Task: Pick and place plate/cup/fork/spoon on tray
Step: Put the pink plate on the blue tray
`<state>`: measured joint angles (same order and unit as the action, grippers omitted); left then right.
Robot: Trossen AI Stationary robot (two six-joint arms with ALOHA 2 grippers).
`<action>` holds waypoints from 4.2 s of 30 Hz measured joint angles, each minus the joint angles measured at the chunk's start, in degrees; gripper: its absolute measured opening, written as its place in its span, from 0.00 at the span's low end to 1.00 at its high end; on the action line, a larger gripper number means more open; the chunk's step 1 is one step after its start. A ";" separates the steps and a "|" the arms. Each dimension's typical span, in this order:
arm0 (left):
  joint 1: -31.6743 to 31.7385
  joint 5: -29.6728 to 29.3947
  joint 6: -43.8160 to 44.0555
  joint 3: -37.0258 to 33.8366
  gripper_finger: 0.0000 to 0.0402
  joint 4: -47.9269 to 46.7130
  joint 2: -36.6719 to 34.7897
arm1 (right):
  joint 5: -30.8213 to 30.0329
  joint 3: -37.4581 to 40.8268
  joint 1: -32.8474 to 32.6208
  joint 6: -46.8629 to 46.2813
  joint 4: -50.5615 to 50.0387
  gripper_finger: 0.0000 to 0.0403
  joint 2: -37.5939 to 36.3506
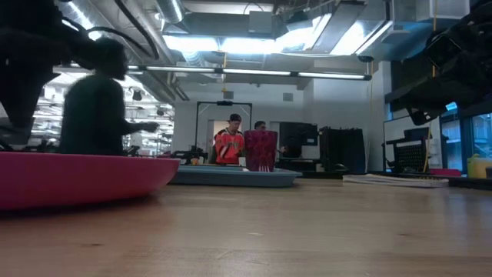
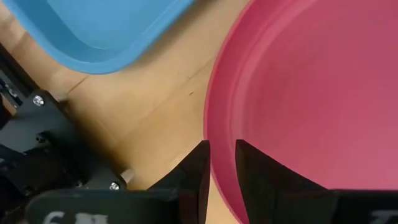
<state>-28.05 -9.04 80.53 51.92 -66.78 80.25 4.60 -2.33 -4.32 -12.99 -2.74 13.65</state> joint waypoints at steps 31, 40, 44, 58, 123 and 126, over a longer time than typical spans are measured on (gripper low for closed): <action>1.79 1.32 -1.18 -11.58 0.17 14.63 3.41 | 0.00 0.00 0.00 0.00 -0.11 0.26 -0.02; 1.79 0.57 0.07 -10.25 0.02 15.60 2.94 | 0.00 0.00 0.02 0.16 -0.16 0.26 -0.02; 1.79 -0.28 -1.37 -7.05 0.01 15.57 2.09 | 0.00 0.00 0.00 0.18 -0.21 0.26 0.00; 11.02 -20.77 -13.12 8.58 0.00 -2.18 -3.75 | -0.02 0.00 0.02 0.04 -0.63 0.26 0.09; 60.92 -16.64 -51.84 11.72 0.10 3.91 6.47 | 0.00 0.00 0.01 -0.01 -0.61 0.26 0.11; 59.54 -16.35 -52.27 11.63 0.10 2.18 6.46 | 0.00 0.00 0.00 0.00 -0.61 0.26 0.11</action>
<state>31.48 -25.40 28.26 63.55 -64.60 86.71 4.60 -2.33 -4.32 -13.00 -3.36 13.76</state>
